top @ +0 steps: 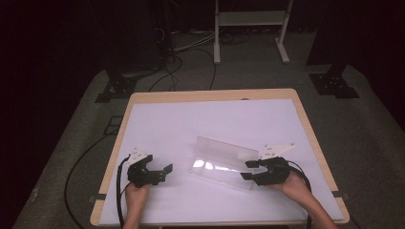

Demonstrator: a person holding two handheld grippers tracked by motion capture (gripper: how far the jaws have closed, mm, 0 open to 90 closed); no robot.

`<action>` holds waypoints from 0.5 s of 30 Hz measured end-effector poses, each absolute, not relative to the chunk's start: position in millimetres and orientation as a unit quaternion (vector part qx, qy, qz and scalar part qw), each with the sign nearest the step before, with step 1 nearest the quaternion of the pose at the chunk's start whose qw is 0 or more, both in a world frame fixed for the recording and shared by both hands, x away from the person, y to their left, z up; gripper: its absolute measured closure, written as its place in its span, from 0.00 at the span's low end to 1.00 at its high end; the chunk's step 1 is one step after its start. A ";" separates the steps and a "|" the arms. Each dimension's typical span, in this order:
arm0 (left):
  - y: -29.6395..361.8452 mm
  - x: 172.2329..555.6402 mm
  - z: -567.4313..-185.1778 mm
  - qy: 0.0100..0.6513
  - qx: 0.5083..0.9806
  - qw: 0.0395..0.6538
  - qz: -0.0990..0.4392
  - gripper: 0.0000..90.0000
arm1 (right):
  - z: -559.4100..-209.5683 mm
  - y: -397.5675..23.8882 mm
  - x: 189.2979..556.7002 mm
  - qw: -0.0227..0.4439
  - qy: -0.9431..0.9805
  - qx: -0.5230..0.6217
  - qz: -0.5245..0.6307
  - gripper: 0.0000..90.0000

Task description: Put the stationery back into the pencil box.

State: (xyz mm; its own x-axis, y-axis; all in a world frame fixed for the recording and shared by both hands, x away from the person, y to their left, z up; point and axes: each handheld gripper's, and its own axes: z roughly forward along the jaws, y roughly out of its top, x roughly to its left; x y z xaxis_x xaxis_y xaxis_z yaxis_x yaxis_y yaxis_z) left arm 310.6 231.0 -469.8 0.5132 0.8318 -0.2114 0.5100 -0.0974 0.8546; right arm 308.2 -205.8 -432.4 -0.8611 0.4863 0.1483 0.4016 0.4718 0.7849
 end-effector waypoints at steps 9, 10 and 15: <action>230.7 310.6 -469.9 0.466 0.722 0.484 0.166 0.00 | -427.3 -219.1 306.6 0.057 0.850 0.273 0.446 0.51; 230.8 310.6 -469.8 0.466 0.722 0.484 0.166 0.00 | -426.7 -220.6 305.9 0.058 0.849 0.276 0.446 0.51; 230.6 310.5 -469.7 0.466 0.722 0.484 0.166 0.00 | -426.5 -227.8 303.4 0.066 0.851 0.279 0.440 0.51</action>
